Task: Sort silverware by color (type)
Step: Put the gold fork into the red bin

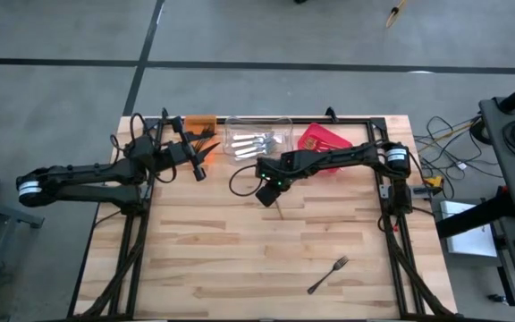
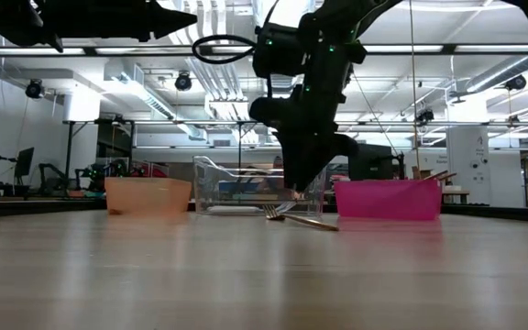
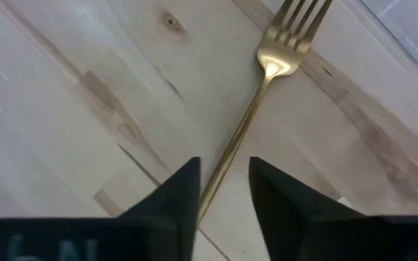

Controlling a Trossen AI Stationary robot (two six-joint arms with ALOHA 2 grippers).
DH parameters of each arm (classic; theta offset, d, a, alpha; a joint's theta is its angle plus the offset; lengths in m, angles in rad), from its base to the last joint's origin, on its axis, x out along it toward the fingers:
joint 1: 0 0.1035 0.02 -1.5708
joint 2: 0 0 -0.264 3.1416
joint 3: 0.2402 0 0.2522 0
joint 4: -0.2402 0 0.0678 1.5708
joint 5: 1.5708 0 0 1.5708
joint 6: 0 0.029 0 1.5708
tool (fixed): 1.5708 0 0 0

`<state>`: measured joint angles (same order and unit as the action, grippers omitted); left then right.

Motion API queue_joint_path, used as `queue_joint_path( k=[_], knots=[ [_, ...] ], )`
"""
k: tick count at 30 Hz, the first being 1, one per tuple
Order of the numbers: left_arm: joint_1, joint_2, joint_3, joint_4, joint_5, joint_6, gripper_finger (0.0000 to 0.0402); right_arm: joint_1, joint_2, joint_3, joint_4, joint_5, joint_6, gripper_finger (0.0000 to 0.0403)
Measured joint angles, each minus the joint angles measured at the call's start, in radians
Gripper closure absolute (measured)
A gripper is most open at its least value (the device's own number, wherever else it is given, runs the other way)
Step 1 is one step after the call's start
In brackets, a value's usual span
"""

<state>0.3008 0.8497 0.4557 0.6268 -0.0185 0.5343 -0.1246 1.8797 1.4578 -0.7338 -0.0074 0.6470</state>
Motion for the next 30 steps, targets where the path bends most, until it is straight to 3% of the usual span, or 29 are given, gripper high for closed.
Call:
queue_joint_path(
  k=[6, 11, 22, 30],
  knots=[
    [0.0, 0.0, 0.001, 0.0, 0.0, -0.001, 0.0302, 0.0, 0.012, 0.0, 0.013, 0.047, 0.023, 0.0223],
    [0.0, 0.0, 0.002, 0.0, 0.0, -0.001, 0.0302, 0.0, 0.044, 0.0, 0.027, 0.063, 0.037, 0.0198],
    [0.0, 0.0, 0.002, -0.001, 0.0, -0.001, 0.0302, 0.0, 0.12, 0.0, 0.07, 0.073, 0.04, 0.0219],
    [0.0, 0.0, 0.002, -0.001, 0.0, -0.001, 0.0302, -0.001, 0.146, 0.003, 0.056, 0.072, 0.036, 0.0289]
  ],
)
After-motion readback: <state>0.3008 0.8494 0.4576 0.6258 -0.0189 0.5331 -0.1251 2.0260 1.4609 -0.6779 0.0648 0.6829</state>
